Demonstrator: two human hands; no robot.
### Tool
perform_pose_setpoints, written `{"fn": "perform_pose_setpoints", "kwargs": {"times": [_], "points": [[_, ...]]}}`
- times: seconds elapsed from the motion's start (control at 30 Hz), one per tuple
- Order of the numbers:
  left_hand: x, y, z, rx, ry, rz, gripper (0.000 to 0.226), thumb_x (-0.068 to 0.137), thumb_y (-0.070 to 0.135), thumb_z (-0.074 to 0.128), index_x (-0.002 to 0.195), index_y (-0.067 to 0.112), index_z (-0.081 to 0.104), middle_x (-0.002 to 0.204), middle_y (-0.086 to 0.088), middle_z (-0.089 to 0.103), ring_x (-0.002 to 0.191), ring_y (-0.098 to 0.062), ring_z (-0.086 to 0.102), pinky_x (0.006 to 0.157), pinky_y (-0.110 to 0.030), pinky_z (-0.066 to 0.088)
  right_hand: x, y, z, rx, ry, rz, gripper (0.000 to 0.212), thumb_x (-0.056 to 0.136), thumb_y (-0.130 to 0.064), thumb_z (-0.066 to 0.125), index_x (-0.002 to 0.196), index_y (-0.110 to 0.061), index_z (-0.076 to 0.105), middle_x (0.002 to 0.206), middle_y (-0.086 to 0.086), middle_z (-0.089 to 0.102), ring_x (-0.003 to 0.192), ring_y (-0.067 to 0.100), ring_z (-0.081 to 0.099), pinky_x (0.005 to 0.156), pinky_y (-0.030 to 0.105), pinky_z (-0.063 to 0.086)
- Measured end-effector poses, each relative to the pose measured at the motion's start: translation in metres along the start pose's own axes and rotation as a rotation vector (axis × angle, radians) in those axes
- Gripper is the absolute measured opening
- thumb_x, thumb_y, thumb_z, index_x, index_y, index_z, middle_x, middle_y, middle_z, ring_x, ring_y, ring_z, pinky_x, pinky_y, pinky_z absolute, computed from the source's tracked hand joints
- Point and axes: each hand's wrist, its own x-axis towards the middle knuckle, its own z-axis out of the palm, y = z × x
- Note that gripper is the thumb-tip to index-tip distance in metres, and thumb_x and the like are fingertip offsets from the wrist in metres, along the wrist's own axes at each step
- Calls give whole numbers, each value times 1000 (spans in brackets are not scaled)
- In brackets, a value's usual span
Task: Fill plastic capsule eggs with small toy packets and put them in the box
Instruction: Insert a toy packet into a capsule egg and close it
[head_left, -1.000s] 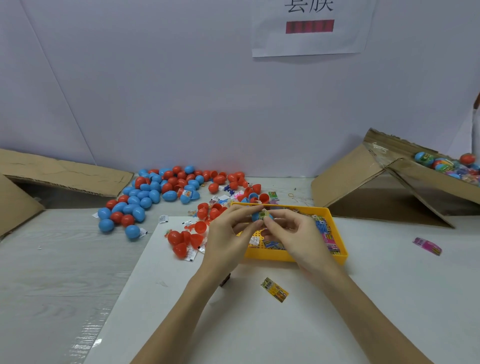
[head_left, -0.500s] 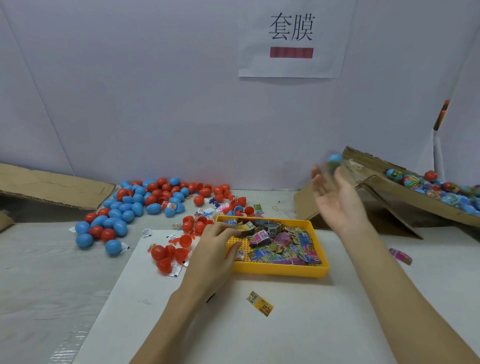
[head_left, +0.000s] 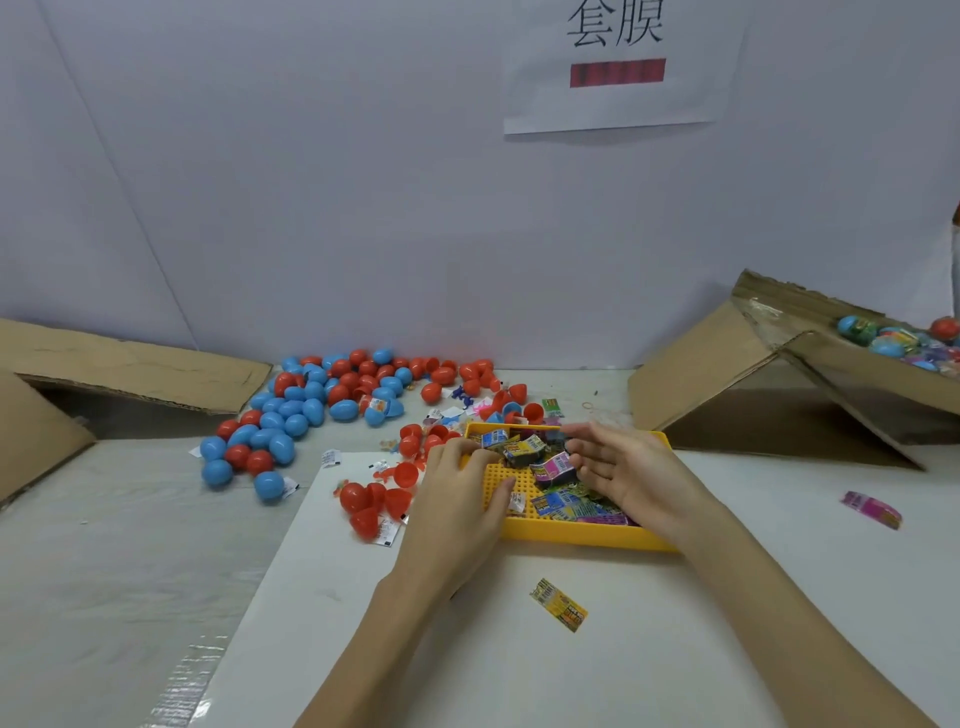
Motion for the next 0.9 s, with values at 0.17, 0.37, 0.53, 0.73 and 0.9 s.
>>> {"fn": "perform_pose_setpoints", "kwargs": {"times": [0.17,0.37,0.53,0.73,0.9], "points": [[3,4,-6,-29,-31,-52,48,100,44,59,144,26,51,137,8,51,129,-9,39,101,-19,32,-1,-1,-1,-59,-24,-32,31,106,-21,54,104,-3,80,83,11,72,69,15,70,58,21,57],[42,-10,-22,-268,16,-256,36,102,31,59,136,18,56,129,1,61,113,-12,58,97,-34,53,-3,-1,0,-100,-54,-42,30,105,-26,57,104,-7,81,78,10,70,63,15,67,54,21,56],[99,-71,-35,242,-80,-314,37,106,22,43,141,17,56,137,-14,52,125,-32,47,105,-43,41,-4,-2,1,-98,-67,-53,31,105,-26,57,105,-6,80,77,11,70,63,16,67,53,22,55],[116,-126,-27,511,-106,-355,36,108,35,36,137,21,54,138,-13,51,127,-33,46,104,-45,39,-3,-1,1,-116,-77,-60,29,102,-29,61,105,-7,80,76,10,69,61,16,65,51,21,53],[125,-140,-21,510,-202,-383,44,103,23,44,147,27,45,148,-9,46,137,-31,42,115,-52,28,0,1,0,-130,-84,-55,29,103,-26,59,105,-6,80,77,11,69,61,16,64,51,22,53]]}}
